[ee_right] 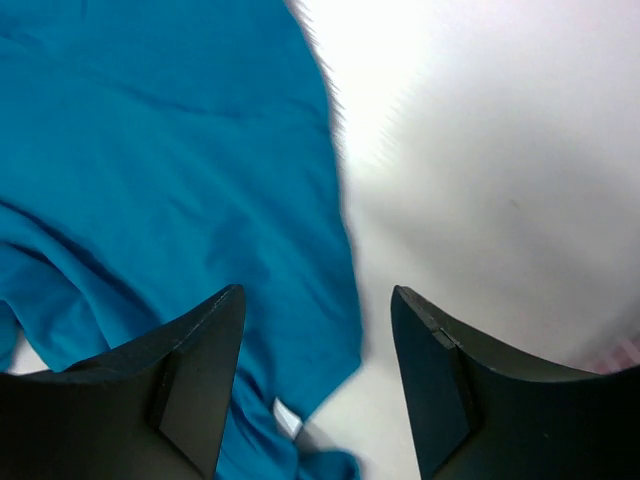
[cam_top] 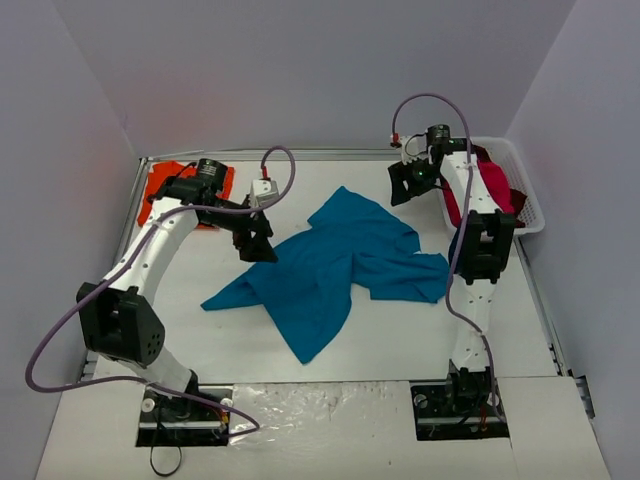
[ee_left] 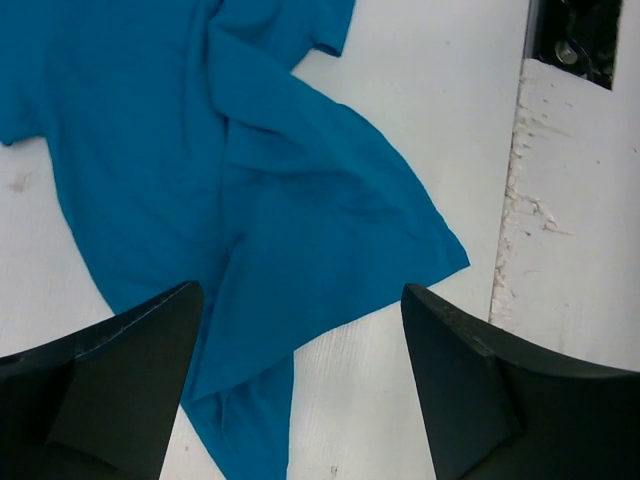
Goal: Fold and stack the t-shirts
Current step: Flatten out the tshirt
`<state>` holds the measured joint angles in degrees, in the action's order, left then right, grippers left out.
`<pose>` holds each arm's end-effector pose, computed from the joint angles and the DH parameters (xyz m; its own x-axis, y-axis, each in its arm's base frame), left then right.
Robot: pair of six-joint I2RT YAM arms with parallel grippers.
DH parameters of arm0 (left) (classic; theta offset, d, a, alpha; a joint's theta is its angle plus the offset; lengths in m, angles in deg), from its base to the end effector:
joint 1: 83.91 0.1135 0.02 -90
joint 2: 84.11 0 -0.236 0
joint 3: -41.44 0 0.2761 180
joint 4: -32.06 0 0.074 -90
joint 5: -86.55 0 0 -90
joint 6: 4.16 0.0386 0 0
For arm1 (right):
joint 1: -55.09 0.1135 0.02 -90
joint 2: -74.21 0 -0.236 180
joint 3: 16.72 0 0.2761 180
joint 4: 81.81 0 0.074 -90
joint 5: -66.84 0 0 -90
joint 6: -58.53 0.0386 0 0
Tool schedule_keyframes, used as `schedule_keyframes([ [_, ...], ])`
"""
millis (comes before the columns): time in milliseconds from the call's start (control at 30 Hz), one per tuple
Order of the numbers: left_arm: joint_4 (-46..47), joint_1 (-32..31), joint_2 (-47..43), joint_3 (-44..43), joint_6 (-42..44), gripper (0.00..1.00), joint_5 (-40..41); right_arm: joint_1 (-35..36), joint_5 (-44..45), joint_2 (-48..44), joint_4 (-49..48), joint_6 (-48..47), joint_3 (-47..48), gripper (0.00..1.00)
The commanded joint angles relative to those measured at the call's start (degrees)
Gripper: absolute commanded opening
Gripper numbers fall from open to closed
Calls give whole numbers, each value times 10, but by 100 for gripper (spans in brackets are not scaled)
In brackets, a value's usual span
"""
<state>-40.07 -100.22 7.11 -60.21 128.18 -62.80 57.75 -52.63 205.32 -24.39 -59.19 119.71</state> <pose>0.3179 -0.1276 0.3169 -0.2645 0.4352 -0.8606 0.9643 0.1104 -0.2406 0.5147 0.0429 0.2320 -0.5386 -0.4304 -0.7244 -0.6697 0.7404 0.0579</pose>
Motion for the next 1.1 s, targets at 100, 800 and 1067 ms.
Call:
schedule_keyframes([
  [100, 57, 83, -60, 47, -46, 80, -28, -1, -187, 92, 59, 25, 81, 56],
  [800, 30, 307, -155, 205, 2, 79, -39, -7, -279, 249, -53, 163, 208, 59],
  [1067, 48, 334, -179, 243, -14, 80, -42, -1, -299, 278, -63, 184, 211, 58],
])
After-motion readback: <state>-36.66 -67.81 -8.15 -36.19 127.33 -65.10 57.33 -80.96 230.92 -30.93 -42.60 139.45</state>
